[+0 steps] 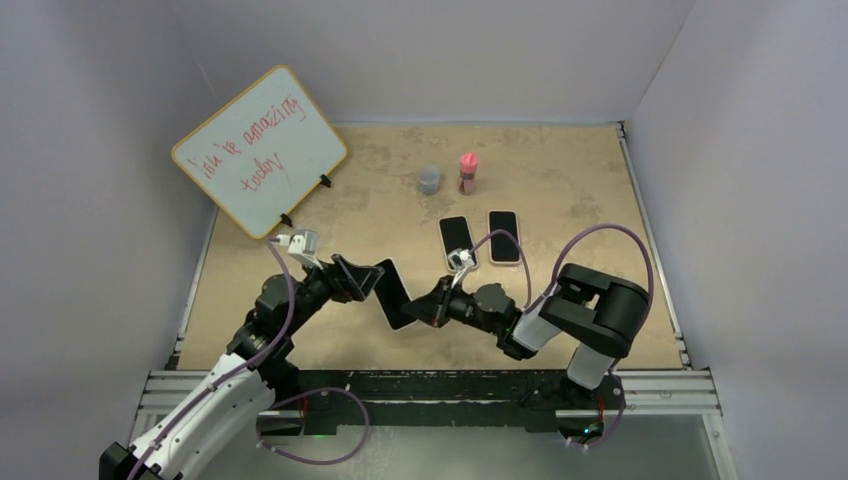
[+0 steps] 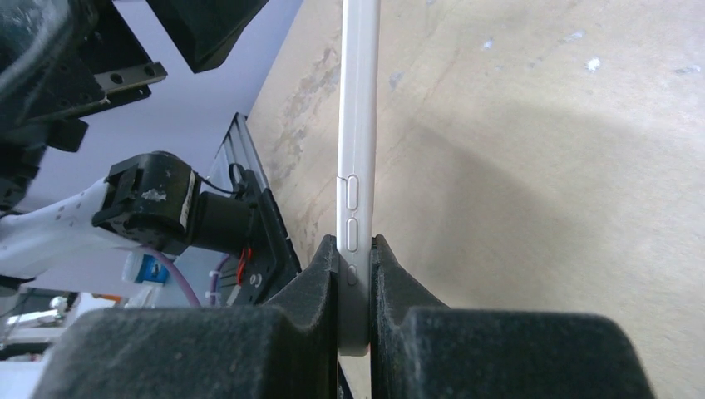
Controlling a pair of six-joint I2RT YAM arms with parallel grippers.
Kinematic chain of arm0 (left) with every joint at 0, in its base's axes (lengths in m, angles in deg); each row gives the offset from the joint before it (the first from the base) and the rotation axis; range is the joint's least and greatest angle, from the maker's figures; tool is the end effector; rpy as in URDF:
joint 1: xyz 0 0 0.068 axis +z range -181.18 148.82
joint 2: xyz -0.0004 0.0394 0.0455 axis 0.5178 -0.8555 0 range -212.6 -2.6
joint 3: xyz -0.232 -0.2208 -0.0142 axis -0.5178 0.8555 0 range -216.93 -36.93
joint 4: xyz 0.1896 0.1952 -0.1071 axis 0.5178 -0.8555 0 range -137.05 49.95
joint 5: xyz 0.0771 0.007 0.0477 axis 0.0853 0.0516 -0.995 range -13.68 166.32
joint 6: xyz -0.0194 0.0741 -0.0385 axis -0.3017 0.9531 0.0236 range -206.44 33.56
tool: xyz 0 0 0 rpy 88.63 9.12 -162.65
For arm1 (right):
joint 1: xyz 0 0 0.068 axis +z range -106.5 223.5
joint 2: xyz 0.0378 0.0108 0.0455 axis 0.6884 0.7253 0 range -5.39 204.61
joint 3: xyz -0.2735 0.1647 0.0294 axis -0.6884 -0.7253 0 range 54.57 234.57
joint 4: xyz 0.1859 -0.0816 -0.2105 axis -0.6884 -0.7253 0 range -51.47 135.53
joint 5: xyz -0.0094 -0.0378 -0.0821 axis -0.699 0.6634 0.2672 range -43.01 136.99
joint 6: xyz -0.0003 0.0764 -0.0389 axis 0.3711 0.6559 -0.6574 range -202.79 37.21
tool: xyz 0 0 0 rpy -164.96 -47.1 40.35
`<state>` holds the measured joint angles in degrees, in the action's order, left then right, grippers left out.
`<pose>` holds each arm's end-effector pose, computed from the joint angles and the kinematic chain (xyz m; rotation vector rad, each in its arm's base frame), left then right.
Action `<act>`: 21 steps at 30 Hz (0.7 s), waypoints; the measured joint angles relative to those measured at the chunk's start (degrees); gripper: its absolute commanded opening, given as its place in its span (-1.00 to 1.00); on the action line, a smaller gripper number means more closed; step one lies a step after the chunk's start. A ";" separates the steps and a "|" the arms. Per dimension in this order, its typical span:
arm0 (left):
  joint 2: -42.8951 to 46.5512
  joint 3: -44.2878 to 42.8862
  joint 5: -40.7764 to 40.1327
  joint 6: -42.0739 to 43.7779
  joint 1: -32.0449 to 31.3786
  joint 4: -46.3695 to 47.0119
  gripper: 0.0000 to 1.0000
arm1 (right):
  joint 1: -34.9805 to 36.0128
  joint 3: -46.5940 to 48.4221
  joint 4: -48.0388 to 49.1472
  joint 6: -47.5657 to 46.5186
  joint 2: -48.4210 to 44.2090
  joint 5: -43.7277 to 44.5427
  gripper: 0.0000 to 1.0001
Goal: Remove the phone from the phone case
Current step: Pick up the phone at the center of the board.
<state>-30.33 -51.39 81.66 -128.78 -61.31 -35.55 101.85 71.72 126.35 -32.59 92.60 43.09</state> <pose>0.1475 -0.0936 0.2312 -0.1220 1.8283 -0.9971 0.1617 0.2719 0.1587 -0.1883 1.7851 1.4913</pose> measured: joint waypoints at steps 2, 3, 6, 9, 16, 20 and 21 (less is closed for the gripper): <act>1.03 1.84 0.20 -0.15 0.00 1.22 0.71 | -2.36 -1.05 1.22 1.46 0.66 -2.78 -1.00; 1.33 2.71 0.46 -0.35 0.00 1.88 0.71 | -3.85 -1.55 1.77 2.47 1.18 -4.55 -1.00; 1.49 5.29 1.81 -1.11 0.00 3.67 0.71 | -6.80 -2.43 1.40 4.22 2.03 -7.76 -1.00; 0.83 5.99 2.80 -1.84 0.00 4.79 0.71 | -7.63 -2.64 1.38 4.87 1.14 -10.27 -1.00; -1.33 5.99 4.24 -3.69 0.00 8.48 0.69 | -9.01 -2.64 2.12 5.99 -6.01 -15.28 -1.00; -2.71 6.29 5.18 -6.36 0.00 10.95 0.67 | -9.66 -2.67 2.14 6.43 -9.84 -16.44 -1.00; -2.86 6.64 5.62 -7.13 0.00 11.98 0.66 | -9.68 -2.67 2.12 6.40 -10.78 -16.59 -1.00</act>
<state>-33.19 -44.74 87.28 -135.91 -61.31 -23.58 92.17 69.05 128.47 -26.19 81.83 26.50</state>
